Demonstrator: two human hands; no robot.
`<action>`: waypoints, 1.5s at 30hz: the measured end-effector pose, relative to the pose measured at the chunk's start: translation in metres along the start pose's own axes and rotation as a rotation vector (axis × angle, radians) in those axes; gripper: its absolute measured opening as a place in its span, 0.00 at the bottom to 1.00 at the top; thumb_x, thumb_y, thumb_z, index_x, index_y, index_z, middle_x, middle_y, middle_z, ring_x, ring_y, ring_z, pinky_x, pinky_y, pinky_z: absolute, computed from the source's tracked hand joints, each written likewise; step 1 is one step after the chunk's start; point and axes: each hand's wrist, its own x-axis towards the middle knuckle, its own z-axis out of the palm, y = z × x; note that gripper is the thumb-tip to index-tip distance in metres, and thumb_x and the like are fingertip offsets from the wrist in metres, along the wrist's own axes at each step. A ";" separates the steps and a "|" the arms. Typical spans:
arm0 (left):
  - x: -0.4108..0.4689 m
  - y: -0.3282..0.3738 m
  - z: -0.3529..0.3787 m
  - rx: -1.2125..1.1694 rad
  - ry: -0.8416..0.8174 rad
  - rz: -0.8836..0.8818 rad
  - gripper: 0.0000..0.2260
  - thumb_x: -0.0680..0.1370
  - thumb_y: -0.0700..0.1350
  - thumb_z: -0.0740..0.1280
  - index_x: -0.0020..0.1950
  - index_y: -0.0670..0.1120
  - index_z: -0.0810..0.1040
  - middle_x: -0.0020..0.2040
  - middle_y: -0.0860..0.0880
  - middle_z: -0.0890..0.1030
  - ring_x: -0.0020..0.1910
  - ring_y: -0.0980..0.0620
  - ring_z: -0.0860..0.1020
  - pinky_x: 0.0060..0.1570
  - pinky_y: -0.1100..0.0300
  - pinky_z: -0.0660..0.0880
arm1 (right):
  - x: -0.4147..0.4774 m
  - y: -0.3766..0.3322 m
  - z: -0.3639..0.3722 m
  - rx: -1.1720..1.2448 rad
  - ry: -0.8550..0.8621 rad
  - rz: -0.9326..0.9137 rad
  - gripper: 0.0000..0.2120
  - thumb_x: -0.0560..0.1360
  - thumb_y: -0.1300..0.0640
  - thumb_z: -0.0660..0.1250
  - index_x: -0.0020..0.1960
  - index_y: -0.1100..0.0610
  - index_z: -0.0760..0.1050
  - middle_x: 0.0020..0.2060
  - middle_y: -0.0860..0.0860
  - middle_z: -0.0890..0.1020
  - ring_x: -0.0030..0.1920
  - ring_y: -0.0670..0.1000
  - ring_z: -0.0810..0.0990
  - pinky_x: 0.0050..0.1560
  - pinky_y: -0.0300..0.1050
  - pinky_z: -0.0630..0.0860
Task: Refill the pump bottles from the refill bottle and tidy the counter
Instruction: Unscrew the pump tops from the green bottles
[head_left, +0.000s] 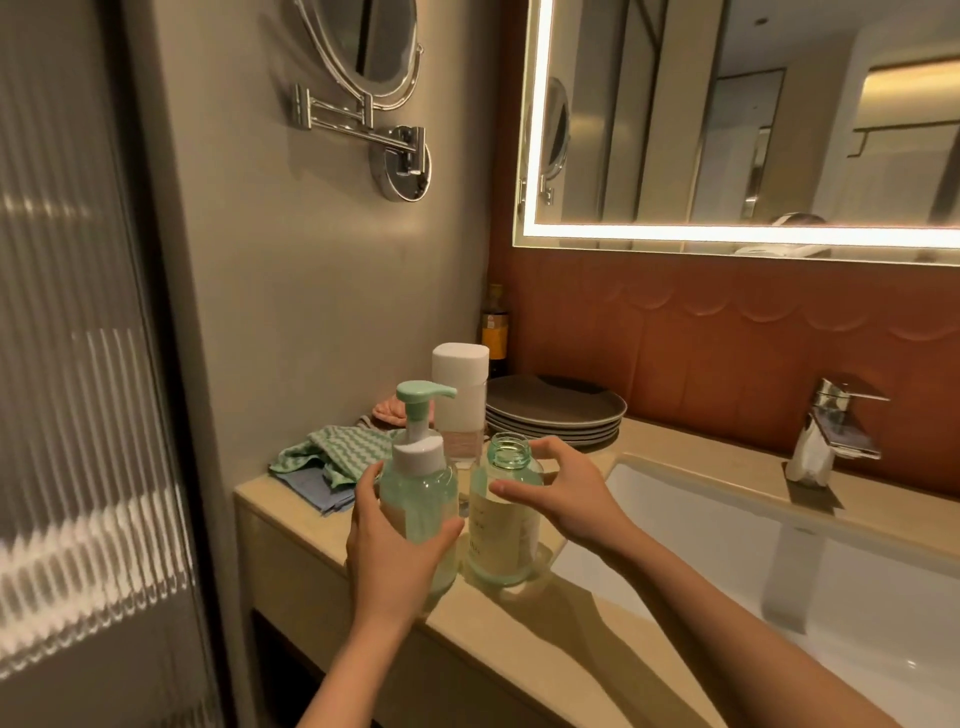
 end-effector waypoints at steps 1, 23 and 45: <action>-0.001 0.002 -0.003 -0.015 0.005 0.014 0.44 0.62 0.47 0.80 0.72 0.52 0.59 0.68 0.49 0.70 0.66 0.49 0.68 0.62 0.52 0.68 | 0.002 -0.001 0.003 0.007 -0.001 -0.001 0.30 0.66 0.45 0.76 0.63 0.52 0.71 0.55 0.44 0.73 0.56 0.48 0.74 0.55 0.45 0.75; -0.068 0.045 0.028 -0.002 -0.194 0.191 0.41 0.60 0.56 0.79 0.67 0.60 0.61 0.63 0.59 0.69 0.62 0.57 0.67 0.60 0.57 0.69 | -0.018 0.021 -0.032 0.224 -0.010 -0.037 0.18 0.80 0.44 0.51 0.62 0.52 0.68 0.58 0.50 0.75 0.53 0.45 0.77 0.44 0.34 0.72; -0.072 0.018 0.069 0.105 -0.214 0.120 0.38 0.52 0.69 0.70 0.55 0.79 0.50 0.51 0.60 0.77 0.51 0.52 0.78 0.48 0.53 0.77 | -0.050 -0.002 -0.033 0.029 0.176 -0.235 0.29 0.53 0.35 0.73 0.49 0.47 0.73 0.44 0.39 0.78 0.45 0.37 0.75 0.41 0.26 0.70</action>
